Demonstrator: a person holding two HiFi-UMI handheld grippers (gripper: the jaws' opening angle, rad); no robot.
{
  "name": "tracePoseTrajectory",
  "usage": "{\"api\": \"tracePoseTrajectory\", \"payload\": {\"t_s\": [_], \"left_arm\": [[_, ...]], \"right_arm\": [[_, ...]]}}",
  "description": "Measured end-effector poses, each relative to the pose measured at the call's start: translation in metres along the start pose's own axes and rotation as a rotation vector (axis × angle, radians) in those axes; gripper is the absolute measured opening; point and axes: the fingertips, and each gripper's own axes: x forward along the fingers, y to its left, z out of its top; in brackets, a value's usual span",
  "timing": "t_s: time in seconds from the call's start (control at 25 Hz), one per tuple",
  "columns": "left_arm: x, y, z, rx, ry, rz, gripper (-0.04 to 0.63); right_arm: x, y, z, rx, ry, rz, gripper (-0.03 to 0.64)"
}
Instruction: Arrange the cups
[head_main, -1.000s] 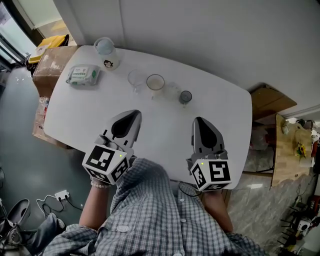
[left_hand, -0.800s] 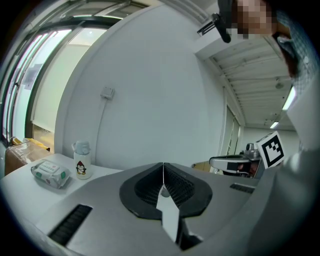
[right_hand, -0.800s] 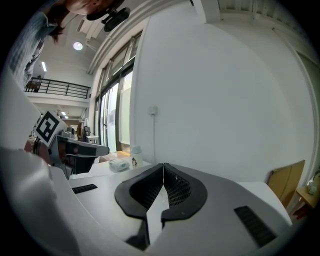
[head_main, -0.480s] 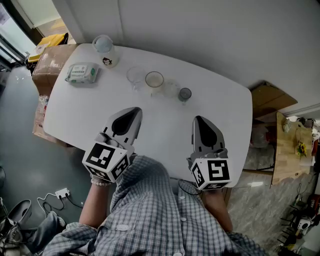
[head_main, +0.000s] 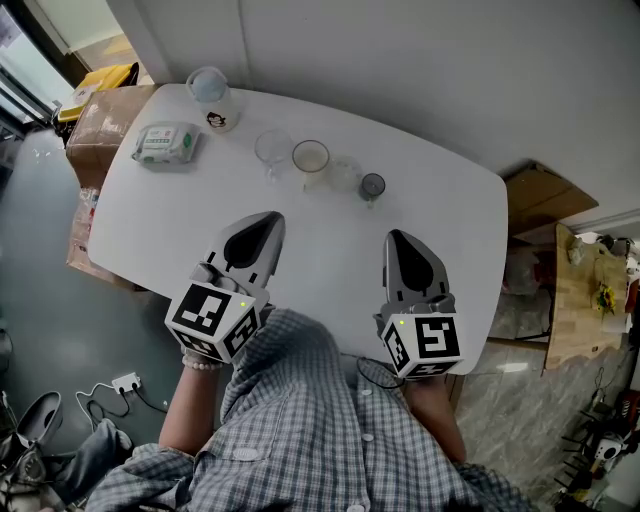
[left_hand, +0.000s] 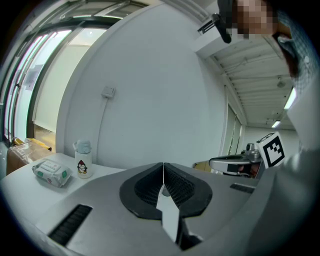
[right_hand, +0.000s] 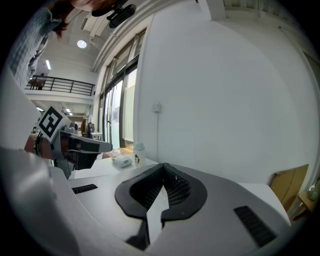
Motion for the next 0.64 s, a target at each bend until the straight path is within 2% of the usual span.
{"api": "tracePoseTrajectory", "payload": {"t_s": [0.64], "left_arm": [[0.0067, -0.0025, -0.0029, -0.003, 0.012, -0.012, 0.014]], "right_arm": [[0.0024, -0.0026, -0.0076, 0.008, 0.026, 0.006, 0.023]]}}
